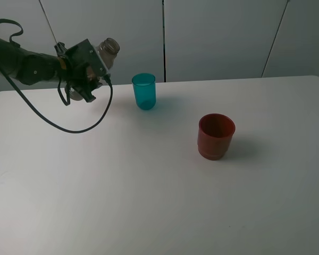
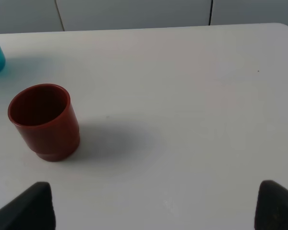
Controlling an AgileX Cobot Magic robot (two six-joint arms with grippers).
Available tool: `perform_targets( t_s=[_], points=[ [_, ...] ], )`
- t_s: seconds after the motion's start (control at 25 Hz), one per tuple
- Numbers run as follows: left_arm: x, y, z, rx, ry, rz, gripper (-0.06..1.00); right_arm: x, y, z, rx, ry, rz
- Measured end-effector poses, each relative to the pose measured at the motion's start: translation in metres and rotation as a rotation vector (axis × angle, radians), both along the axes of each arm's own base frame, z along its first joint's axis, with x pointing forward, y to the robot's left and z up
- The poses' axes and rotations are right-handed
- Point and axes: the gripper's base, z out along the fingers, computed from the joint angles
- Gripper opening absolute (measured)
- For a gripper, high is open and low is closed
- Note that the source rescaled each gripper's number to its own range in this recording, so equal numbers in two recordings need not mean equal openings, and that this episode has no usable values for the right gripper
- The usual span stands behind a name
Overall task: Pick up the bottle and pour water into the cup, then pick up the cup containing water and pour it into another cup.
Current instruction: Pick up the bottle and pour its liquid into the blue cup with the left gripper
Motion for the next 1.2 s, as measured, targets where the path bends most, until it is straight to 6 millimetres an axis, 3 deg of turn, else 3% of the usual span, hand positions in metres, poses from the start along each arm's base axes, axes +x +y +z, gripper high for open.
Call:
perform_targets(
  t_s=[1.2],
  points=[
    [0.022, -0.024, -0.011, 0.229, 0.085, -0.112, 0.03, 0.000, 0.000, 0.000, 0.000, 0.000, 0.000]
  ],
)
